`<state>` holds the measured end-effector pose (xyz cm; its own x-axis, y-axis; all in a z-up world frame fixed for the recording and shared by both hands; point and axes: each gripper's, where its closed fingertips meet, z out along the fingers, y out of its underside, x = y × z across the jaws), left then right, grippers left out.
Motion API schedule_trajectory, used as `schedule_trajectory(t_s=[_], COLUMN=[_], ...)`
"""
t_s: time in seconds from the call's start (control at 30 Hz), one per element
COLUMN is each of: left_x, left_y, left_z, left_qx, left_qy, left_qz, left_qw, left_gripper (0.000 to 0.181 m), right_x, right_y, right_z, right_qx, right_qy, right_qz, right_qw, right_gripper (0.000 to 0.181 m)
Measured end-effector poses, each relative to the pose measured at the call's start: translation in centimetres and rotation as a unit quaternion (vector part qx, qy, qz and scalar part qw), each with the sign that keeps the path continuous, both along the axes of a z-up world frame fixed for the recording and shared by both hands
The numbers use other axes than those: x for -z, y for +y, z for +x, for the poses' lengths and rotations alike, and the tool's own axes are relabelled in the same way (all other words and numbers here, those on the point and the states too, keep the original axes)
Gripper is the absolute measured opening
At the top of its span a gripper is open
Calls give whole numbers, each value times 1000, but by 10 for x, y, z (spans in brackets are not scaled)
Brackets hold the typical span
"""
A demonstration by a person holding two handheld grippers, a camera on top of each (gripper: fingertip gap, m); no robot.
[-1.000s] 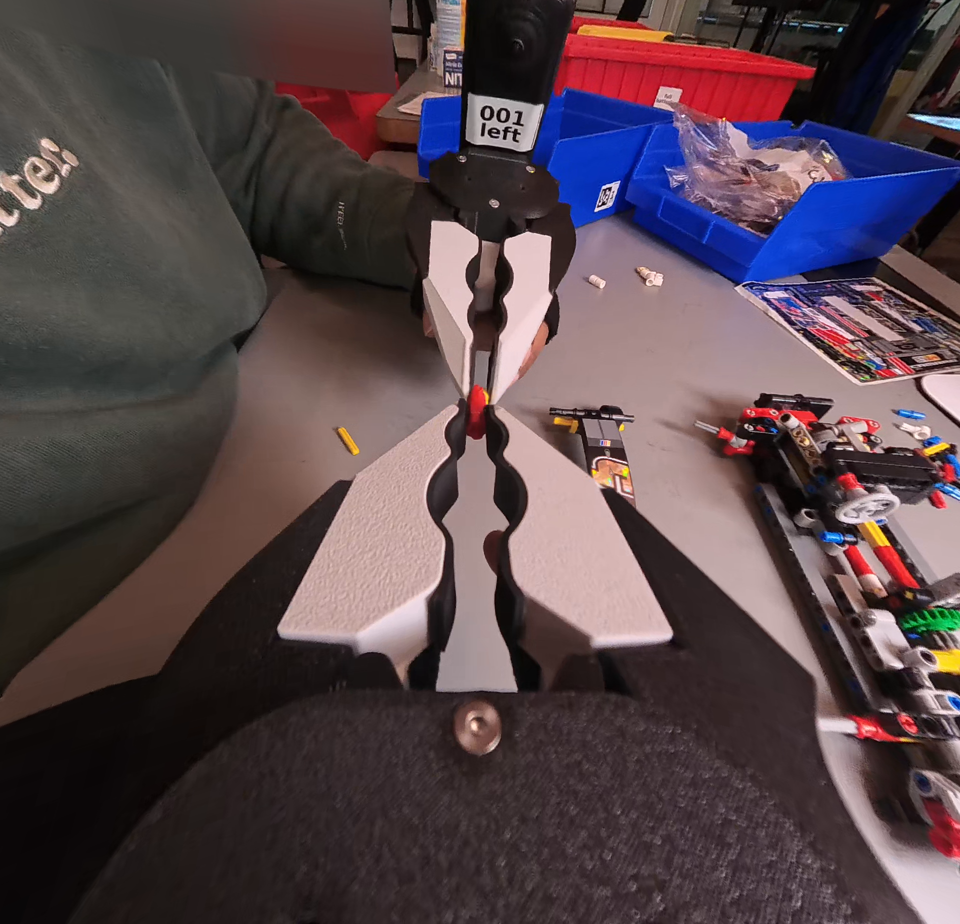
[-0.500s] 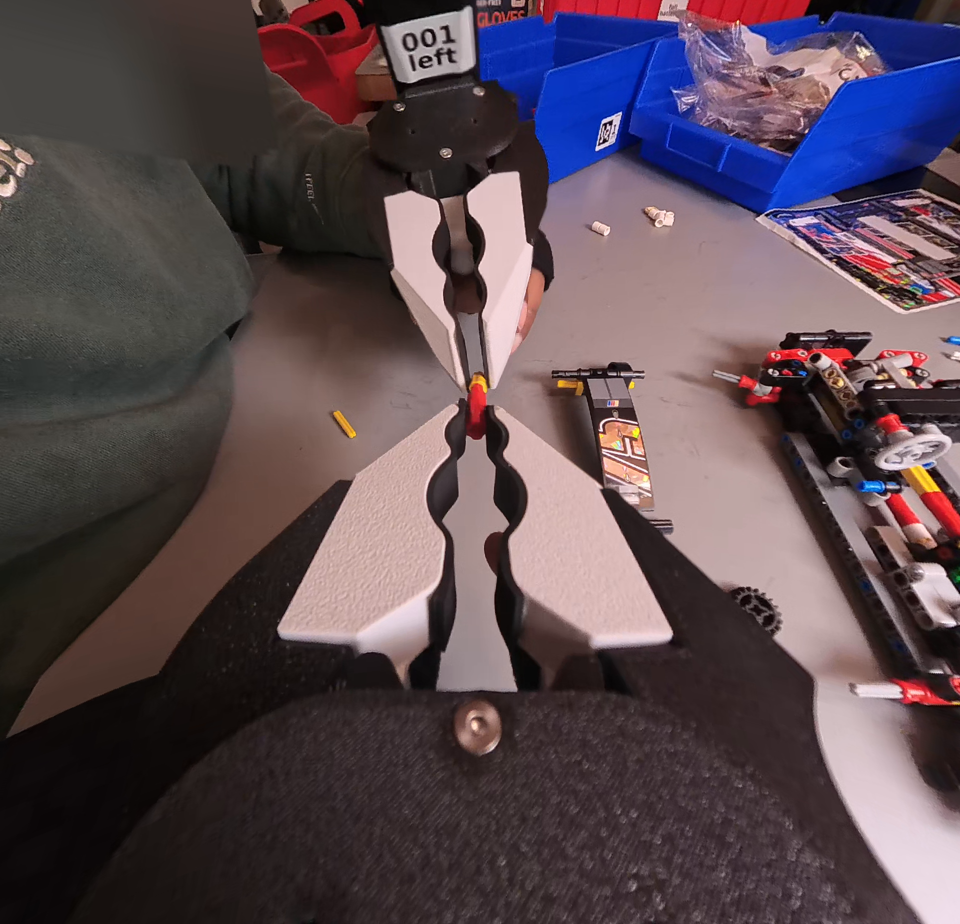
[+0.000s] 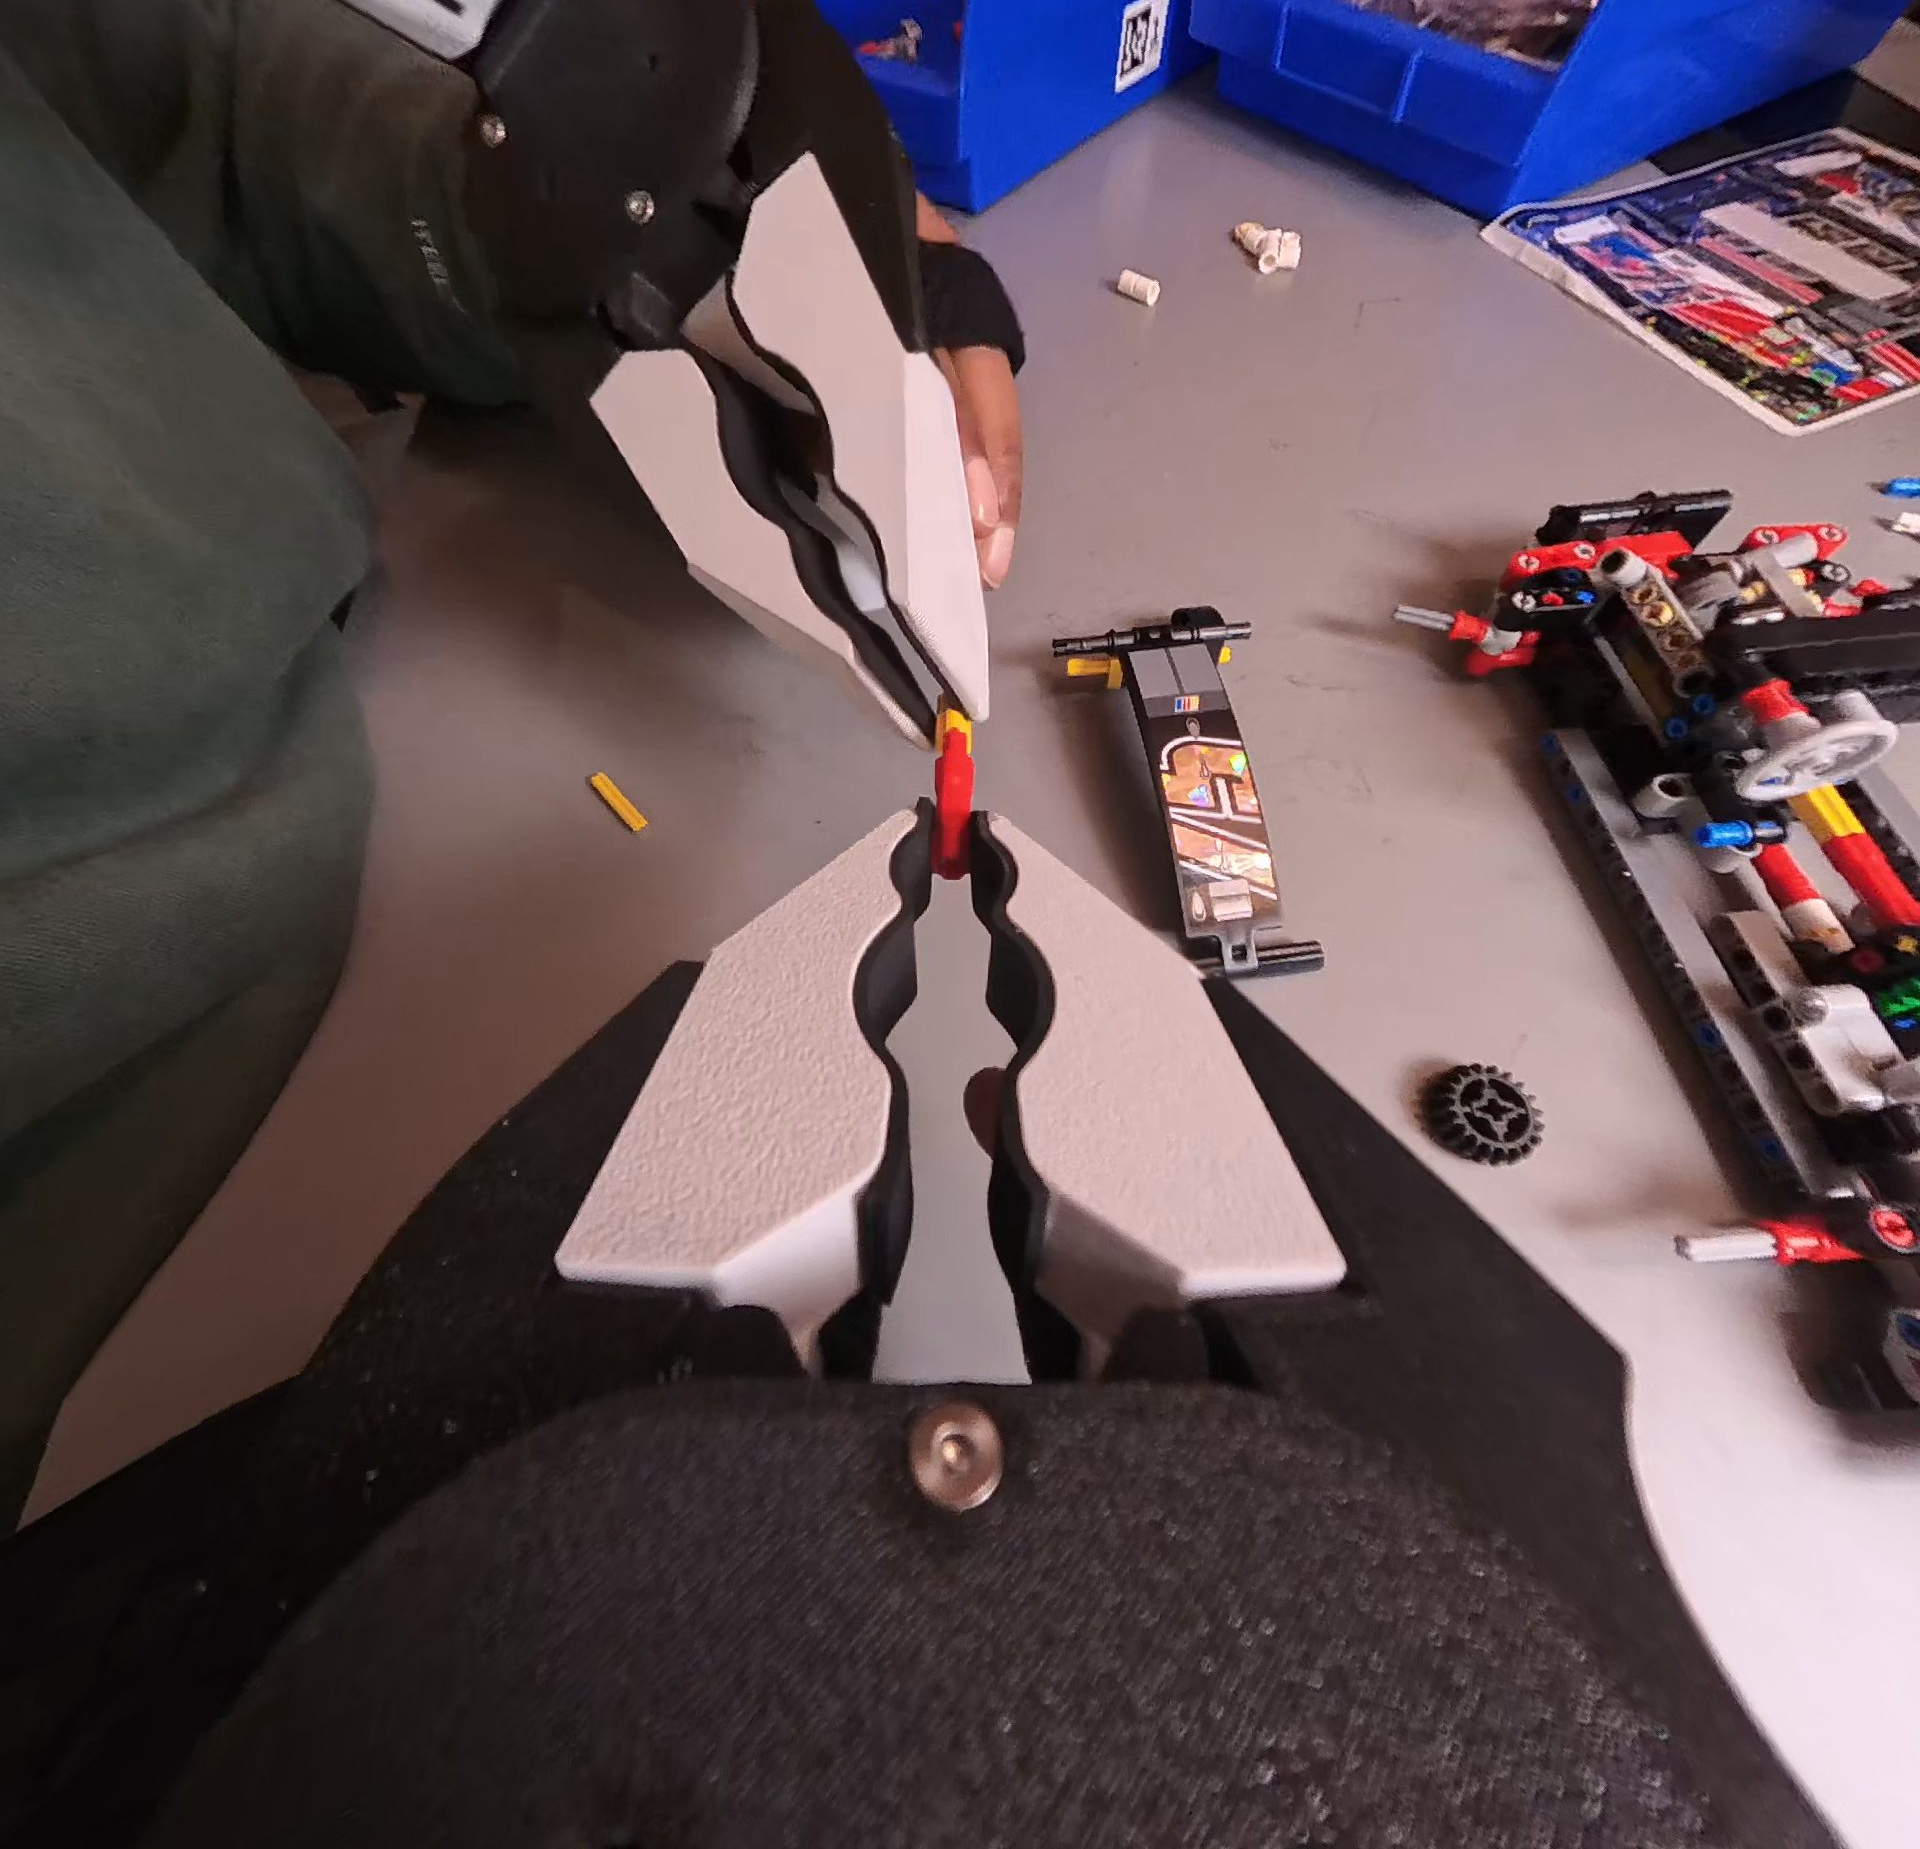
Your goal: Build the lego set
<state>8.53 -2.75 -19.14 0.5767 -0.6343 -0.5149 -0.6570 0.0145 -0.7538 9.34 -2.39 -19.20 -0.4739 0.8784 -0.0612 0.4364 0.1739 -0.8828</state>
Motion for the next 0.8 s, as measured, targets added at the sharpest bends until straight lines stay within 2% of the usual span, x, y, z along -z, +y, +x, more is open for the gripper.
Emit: schedule_trajectory(t_s=[0.13,0.8], left_x=[8,17], left_y=[1,-3], left_z=[0,2], left_qx=[-3,-2], left_qy=[47,52], left_qz=[13,-12], left_qw=[999,999], left_gripper=[4,4], right_x=[11,23], right_y=[2,-6], right_z=[1,-2], right_qx=[9,8], right_qy=[-37,-59], right_qz=[20,17], right_qw=[999,998], right_gripper=[3,3])
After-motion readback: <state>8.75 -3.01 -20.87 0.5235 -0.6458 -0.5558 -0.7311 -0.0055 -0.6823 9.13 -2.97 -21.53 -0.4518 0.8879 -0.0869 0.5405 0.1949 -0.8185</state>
